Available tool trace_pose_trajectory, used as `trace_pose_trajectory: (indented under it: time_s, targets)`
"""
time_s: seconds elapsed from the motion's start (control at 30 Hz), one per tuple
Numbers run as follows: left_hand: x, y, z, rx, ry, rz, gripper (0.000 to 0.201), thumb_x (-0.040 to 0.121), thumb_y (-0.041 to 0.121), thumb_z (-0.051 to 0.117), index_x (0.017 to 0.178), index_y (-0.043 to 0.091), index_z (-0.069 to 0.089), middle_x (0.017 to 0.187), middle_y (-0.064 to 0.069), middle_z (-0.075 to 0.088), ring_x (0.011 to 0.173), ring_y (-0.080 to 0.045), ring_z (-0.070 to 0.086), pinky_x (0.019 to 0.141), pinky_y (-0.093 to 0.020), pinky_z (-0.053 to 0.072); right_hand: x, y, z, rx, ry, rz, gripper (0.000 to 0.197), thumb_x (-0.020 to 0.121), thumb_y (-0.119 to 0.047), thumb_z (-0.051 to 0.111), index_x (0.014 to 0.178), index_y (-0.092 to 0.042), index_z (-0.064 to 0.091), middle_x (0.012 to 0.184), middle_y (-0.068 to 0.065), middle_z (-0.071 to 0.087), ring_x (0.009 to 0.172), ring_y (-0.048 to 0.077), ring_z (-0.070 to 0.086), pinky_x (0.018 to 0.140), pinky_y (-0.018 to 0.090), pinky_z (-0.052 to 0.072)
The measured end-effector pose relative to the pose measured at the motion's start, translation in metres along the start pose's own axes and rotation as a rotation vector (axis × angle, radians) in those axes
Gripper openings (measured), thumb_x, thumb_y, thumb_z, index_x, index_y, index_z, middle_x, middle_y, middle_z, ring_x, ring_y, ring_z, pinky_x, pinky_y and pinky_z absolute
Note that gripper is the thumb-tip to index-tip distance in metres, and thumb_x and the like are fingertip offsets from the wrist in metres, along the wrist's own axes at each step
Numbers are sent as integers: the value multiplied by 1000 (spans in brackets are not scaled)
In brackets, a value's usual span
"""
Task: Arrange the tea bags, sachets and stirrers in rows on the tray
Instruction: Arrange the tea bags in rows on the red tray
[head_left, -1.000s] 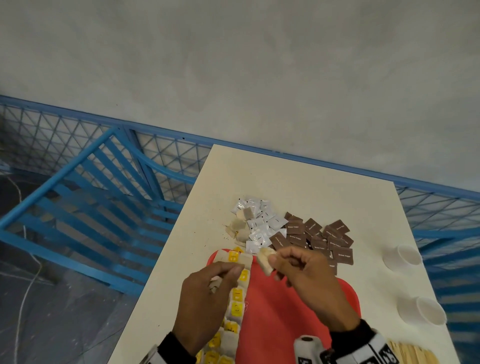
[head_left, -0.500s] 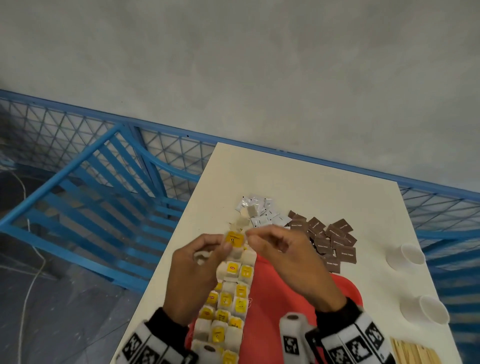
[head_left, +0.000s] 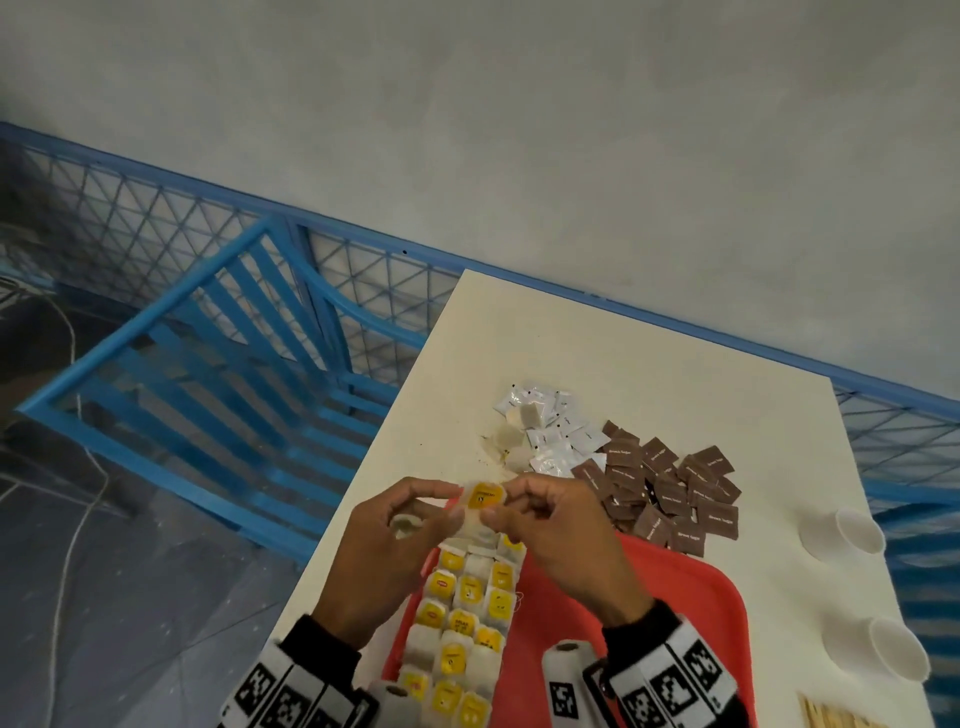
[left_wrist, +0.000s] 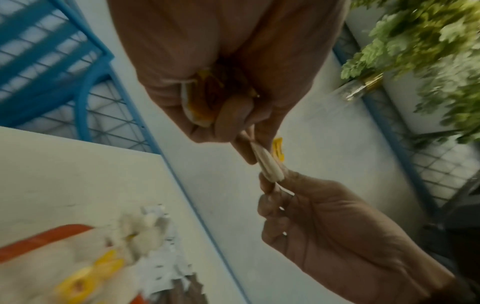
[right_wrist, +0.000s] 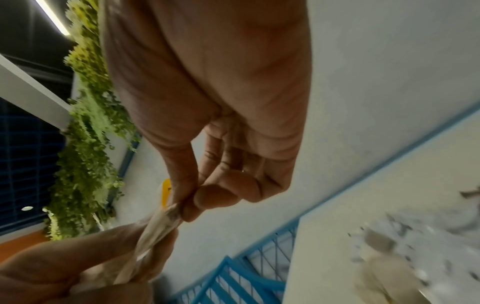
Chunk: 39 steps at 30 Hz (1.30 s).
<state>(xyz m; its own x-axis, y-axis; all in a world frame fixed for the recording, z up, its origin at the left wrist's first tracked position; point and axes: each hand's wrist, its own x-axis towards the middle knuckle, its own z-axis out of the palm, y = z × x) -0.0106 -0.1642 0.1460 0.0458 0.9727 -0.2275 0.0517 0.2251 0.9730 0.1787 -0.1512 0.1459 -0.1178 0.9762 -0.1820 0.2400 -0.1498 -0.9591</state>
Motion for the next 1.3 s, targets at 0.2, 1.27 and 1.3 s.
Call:
trace_pose_trajectory:
  time_s: [0.2, 1.27, 1.3]
  targets:
    - [-1, -50, -25, 174, 132, -172, 7, 92, 30, 66, 91, 25, 72, 74, 1, 73, 42, -5, 43, 44, -24, 38, 20, 86, 38, -123, 92, 237, 53, 84, 6, 67, 48, -22, 39, 52, -9, 39, 53, 6, 59, 54, 21, 41]
    - [9, -46, -8, -849, -117, -796, 68, 92, 61, 46, 114, -2, 61, 69, -16, 55, 52, -25, 57, 48, -30, 52, -13, 35, 24, -340, -22, -109, 16, 80, -35, 78, 80, -28, 64, 68, -10, 52, 60, 5, 48, 56, 14, 34]
    - [10, -43, -3, -867, -125, -818, 62, 93, 56, 49, 115, -1, 59, 69, -15, 54, 51, -25, 57, 47, -30, 52, -20, 29, 21, -401, -84, -145, 16, 80, -40, 77, 84, -30, 65, 75, -12, 53, 66, 4, 49, 60, 13, 34]
